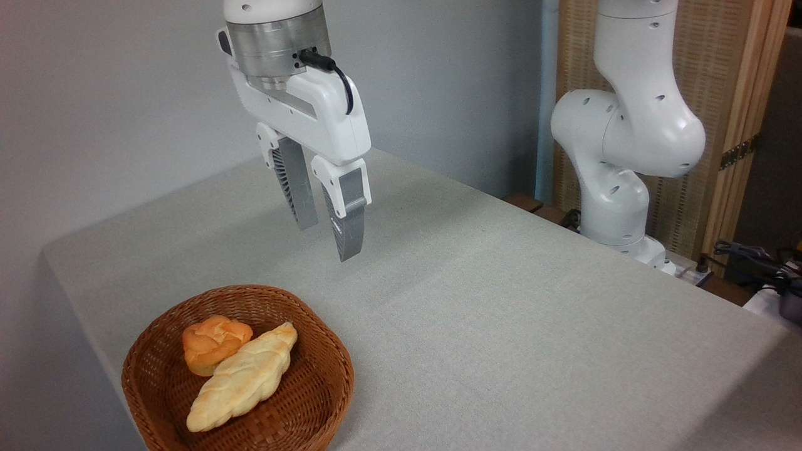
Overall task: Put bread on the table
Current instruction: 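Move the open gripper over the orange bread roll in the basket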
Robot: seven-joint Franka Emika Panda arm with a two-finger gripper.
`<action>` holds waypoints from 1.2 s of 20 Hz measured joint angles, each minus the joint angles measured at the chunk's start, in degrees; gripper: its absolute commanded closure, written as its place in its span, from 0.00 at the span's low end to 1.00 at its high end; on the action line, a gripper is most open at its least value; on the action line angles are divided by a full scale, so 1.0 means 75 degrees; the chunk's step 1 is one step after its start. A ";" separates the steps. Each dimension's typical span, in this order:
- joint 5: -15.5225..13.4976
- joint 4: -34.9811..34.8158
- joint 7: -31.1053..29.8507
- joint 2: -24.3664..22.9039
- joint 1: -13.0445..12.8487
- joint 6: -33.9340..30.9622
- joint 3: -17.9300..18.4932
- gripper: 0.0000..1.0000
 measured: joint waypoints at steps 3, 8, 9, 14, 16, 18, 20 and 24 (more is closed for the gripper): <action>-0.0097 -0.0004 -0.0001 0.0036 0.0010 0.0133 0.0008 0.00; -0.0097 -0.0007 -0.0001 0.0153 0.0009 0.0213 0.0008 0.00; -0.0097 -0.0006 -0.0001 0.0152 0.0008 0.0215 0.0008 0.00; -0.0097 -0.0006 -0.0001 0.0153 0.0006 0.0216 0.0008 0.00; -0.0097 -0.0007 -0.0001 0.0155 0.0003 0.0245 0.0006 0.00; -0.0097 -0.0016 -0.0001 0.0197 -0.0003 0.0485 -0.0008 0.00; -0.0101 -0.0038 -0.0001 0.0290 -0.0013 0.0821 -0.0025 0.00; -0.0139 -0.0070 -0.0001 0.0676 -0.0069 0.1772 -0.0131 0.00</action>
